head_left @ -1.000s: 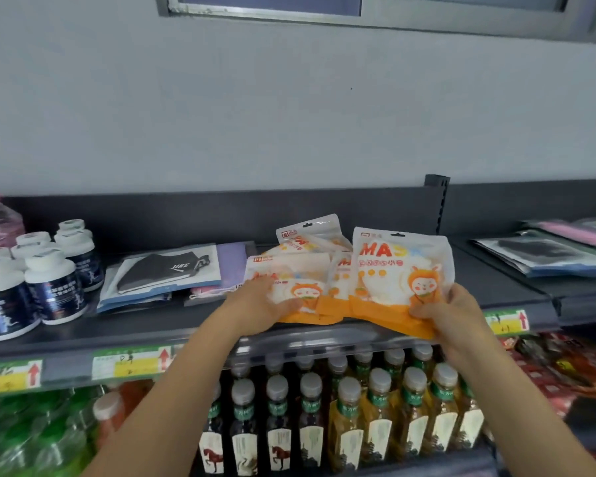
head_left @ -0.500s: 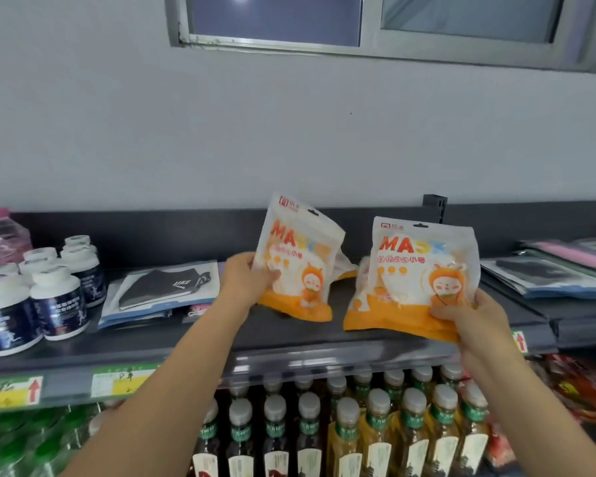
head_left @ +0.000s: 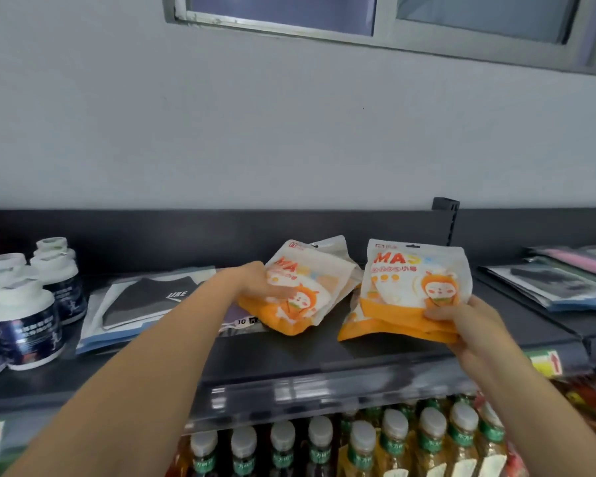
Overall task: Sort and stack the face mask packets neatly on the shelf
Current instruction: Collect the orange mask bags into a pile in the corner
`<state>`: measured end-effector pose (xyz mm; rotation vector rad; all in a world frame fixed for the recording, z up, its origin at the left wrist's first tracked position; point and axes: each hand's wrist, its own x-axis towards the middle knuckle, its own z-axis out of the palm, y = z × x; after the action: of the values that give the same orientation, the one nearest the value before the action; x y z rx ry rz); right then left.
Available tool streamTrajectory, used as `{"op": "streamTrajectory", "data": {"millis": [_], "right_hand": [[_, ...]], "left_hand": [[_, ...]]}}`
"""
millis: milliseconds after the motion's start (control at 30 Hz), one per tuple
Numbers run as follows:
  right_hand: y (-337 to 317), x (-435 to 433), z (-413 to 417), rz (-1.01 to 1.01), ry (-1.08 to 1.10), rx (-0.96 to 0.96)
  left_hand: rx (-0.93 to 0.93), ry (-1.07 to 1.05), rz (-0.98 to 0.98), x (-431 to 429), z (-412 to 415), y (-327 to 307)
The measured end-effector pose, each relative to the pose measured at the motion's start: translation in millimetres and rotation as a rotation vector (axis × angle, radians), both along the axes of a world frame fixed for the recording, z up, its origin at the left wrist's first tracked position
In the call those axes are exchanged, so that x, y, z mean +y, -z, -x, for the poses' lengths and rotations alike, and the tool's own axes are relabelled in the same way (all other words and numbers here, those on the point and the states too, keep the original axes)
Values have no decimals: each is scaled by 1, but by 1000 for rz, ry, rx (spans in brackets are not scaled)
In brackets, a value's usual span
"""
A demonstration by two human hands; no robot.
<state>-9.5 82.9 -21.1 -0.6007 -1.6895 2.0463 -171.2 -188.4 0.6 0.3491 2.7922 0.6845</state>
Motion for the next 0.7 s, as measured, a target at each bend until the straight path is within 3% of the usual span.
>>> {"op": "streamTrajectory", "data": {"millis": [167, 367, 533, 700], "right_hand": [[2, -9, 17, -96, -9, -62], [9, -21, 21, -356, 75, -136], [12, -27, 19, -556, 97, -159], [14, -33, 13, -610, 113, -116]], "left_hand": [[-23, 41, -1, 8, 18, 6], [-55, 11, -146, 21, 18, 10], [222, 13, -71, 32, 6, 9], [509, -30, -44, 40, -22, -4]]}}
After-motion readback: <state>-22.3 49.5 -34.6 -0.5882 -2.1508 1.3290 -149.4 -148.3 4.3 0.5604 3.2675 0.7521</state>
